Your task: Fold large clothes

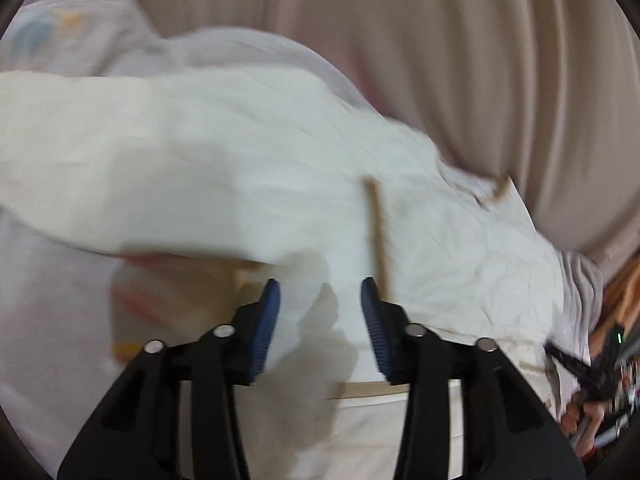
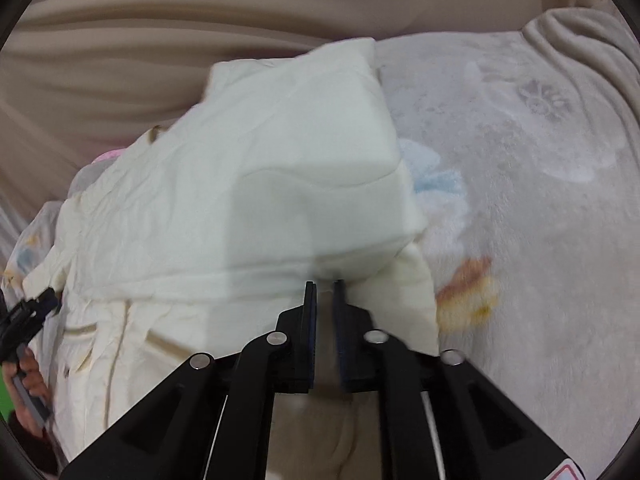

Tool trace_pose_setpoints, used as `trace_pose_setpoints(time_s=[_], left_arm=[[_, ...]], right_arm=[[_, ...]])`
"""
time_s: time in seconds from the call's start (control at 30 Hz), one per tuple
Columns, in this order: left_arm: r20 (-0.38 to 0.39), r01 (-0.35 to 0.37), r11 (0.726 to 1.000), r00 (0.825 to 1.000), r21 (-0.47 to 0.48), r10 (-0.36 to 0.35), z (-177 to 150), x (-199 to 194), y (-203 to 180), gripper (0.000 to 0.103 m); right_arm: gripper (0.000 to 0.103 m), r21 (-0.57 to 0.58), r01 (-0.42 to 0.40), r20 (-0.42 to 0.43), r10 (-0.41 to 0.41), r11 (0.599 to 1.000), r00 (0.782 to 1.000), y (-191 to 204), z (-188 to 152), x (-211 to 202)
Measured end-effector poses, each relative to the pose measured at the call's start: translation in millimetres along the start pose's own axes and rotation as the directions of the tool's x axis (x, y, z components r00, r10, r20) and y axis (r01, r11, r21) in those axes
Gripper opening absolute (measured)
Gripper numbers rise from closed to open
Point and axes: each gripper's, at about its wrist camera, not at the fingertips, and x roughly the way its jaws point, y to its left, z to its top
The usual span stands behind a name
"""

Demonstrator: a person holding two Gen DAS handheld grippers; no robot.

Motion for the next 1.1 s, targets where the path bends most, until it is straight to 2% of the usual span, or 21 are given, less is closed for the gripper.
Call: trace_pose_setpoints(time_s=[0.1, 0.13, 0.2, 0.27, 0.33, 0.4, 0.47, 0.57, 0.63, 0.67, 0.73, 0.8, 0.9, 1.0, 1.1], left_arm=[[0.068, -0.106, 0.988, 0.991, -0.115, 0.115, 15, -29, 64, 0.053], [0.084, -0.154, 0.972, 0.982, -0.177, 0.171, 22, -40, 93, 0.053], [0.107, -0.196, 0.942, 0.967, -0.271, 0.232, 31, -53, 134, 0.053], [0.113, -0.239, 0.906, 0.949, -0.35, 0.294, 43, -63, 175, 0.053], [0.11, -0.286, 0.875, 0.93, -0.39, 0.352, 55, -65, 205, 0.053], [0.103, -0.326, 0.838, 0.908, -0.437, 0.407, 66, -68, 233, 0.053], [0.097, -0.319, 0.821, 0.908, -0.474, 0.408, 73, -67, 259, 0.052], [0.084, -0.286, 0.81, 0.922, -0.512, 0.379, 77, -58, 275, 0.045], [0.097, -0.251, 0.819, 0.933, -0.516, 0.347, 81, -54, 278, 0.03], [0.097, -0.237, 0.827, 0.939, -0.51, 0.329, 84, -52, 277, 0.019], [0.11, -0.219, 0.843, 0.945, -0.491, 0.309, 90, -55, 276, 0.009], [0.145, -0.185, 0.871, 0.95, -0.455, 0.278, 100, -62, 262, 0.005], [0.218, -0.121, 0.914, 0.951, -0.388, 0.218, 118, -82, 229, 0.005], [0.305, -0.062, 0.954, 0.94, -0.292, 0.155, 140, -112, 188, 0.004], [0.393, 0.013, 0.983, 0.918, -0.181, 0.06, 153, -147, 143, 0.004]], right_arm=[[0.015, -0.038, -0.064, 0.002, 0.064, 0.997, 0.998, 20, -24, -18], [0.015, -0.048, -0.082, -0.003, 0.082, 0.995, 0.997, 27, -33, -21], [0.016, -0.068, -0.109, -0.01, 0.108, 0.992, 0.994, 39, -52, -25], [0.017, -0.102, -0.098, 0.006, 0.099, 0.99, 0.995, 51, -66, -27], [0.022, -0.158, -0.053, 0.034, 0.059, 0.986, 0.998, 66, -78, -29], [0.022, -0.208, -0.083, 0.02, 0.089, 0.975, 0.996, 90, -77, -31], [0.021, -0.236, -0.152, -0.007, 0.155, 0.96, 0.988, 120, -69, -32], [0.018, -0.319, -0.238, -0.042, 0.238, 0.917, 0.97, 189, -48, -20], [0.013, -0.376, -0.303, -0.106, 0.285, 0.875, 0.953, 250, -34, 3], [0.013, -0.399, -0.322, -0.13, 0.295, 0.859, 0.947, 277, -30, 16], [0.01, -0.427, -0.347, -0.168, 0.303, 0.835, 0.938, 324, -24, 44], [0.007, -0.429, -0.357, -0.196, 0.301, 0.83, 0.933, 360, -24, 74], [0.005, -0.412, -0.348, -0.232, 0.272, 0.842, 0.934, 392, -28, 117], [0.002, -0.391, -0.317, -0.275, 0.219, 0.864, 0.936, 400, -35, 151], [0.0, -0.345, -0.353, -0.293, 0.257, 0.87, 0.921, 392, -34, 161]])
